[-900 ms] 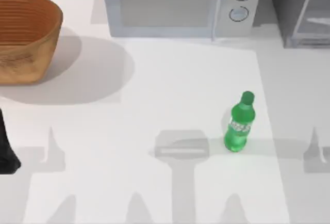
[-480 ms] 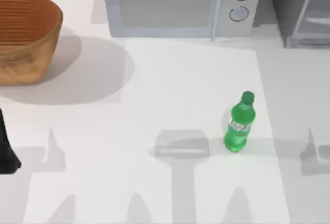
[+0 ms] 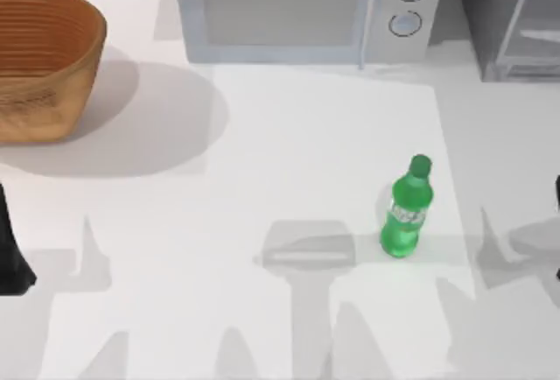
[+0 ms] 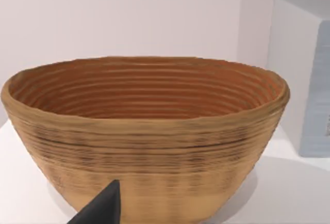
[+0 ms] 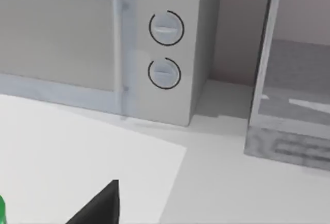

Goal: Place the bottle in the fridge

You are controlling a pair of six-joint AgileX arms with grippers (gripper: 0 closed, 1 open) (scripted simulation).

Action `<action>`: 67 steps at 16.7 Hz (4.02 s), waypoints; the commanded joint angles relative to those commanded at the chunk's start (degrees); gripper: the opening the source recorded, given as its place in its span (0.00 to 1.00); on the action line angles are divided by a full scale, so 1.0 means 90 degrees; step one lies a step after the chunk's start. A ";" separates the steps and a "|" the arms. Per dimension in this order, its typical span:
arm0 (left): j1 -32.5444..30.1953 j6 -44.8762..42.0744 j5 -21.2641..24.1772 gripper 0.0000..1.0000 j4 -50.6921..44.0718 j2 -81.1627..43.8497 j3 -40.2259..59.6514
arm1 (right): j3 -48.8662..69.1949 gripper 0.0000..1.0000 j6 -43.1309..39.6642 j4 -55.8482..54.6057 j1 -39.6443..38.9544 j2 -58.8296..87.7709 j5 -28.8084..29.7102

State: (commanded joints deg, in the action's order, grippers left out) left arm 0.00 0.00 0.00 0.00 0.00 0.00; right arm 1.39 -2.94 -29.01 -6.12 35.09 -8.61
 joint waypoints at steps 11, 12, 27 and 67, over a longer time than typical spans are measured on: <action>0.0000 0.0000 0.0000 1.00 0.0000 0.0000 0.0000 | 0.0277 1.00 -0.0044 -0.4418 -0.0760 0.5170 -0.1159; 0.0000 0.0000 0.0000 1.00 0.0000 0.0000 0.0000 | 0.0293 1.00 -0.0061 -0.4762 -0.0820 0.5583 -0.1250; 0.0000 0.0000 0.0000 1.00 0.0000 0.0000 0.0000 | 0.0417 1.00 -0.0202 -0.7068 -0.1245 0.8335 -0.1877; 0.0000 0.0000 0.0000 1.00 0.0000 0.0000 0.0000 | 0.1790 0.01 -0.0044 -0.6417 -0.1863 0.9015 -0.1249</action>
State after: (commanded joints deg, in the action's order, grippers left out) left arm 0.00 0.00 0.00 0.00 0.00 0.00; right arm 17.50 -3.34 -86.76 -22.89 116.23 -19.85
